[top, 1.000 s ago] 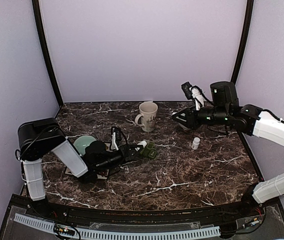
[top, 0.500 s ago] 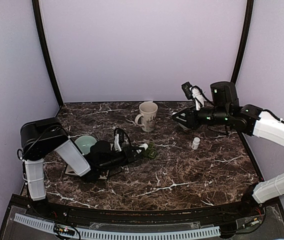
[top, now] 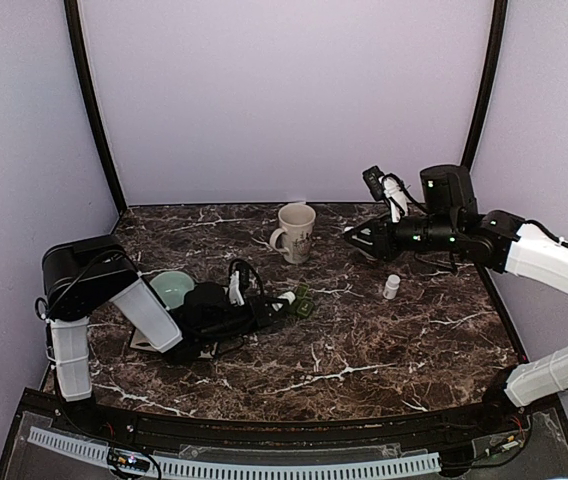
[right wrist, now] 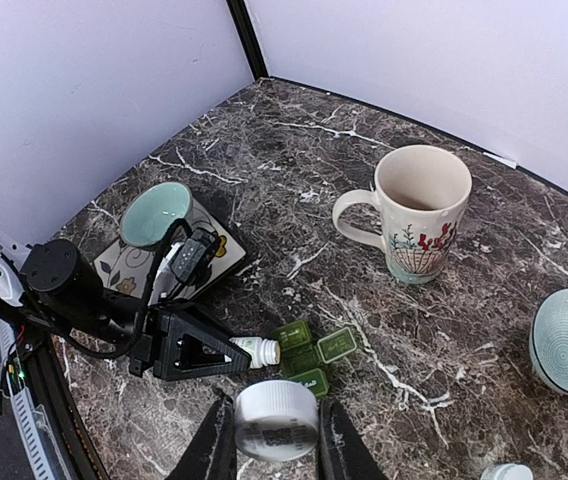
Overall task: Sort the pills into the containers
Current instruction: Pour the pill into the compartment of the pill container.
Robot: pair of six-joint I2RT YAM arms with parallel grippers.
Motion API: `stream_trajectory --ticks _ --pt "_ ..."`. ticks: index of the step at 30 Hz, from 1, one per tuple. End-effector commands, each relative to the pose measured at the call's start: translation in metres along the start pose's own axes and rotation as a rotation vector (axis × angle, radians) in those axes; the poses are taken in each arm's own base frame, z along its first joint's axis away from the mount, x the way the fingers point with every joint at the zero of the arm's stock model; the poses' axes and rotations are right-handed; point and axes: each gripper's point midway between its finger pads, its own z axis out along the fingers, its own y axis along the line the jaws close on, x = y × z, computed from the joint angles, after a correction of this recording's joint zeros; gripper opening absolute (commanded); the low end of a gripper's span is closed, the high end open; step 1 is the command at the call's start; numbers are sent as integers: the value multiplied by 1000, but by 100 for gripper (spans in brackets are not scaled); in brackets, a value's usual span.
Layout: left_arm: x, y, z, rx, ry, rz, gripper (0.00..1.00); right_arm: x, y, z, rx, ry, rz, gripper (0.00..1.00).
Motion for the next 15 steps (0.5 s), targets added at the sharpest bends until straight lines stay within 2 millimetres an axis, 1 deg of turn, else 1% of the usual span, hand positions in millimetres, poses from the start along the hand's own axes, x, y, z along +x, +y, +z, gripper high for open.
stream_trajectory --ticks 1,15 --pt "0 -2 4 -3 -4 4 0 -12 3 -6 -13 -51 -3 0" --pt "3 2 9 -26 12 2 0 -12 3 -5 -15 -43 -2 0"
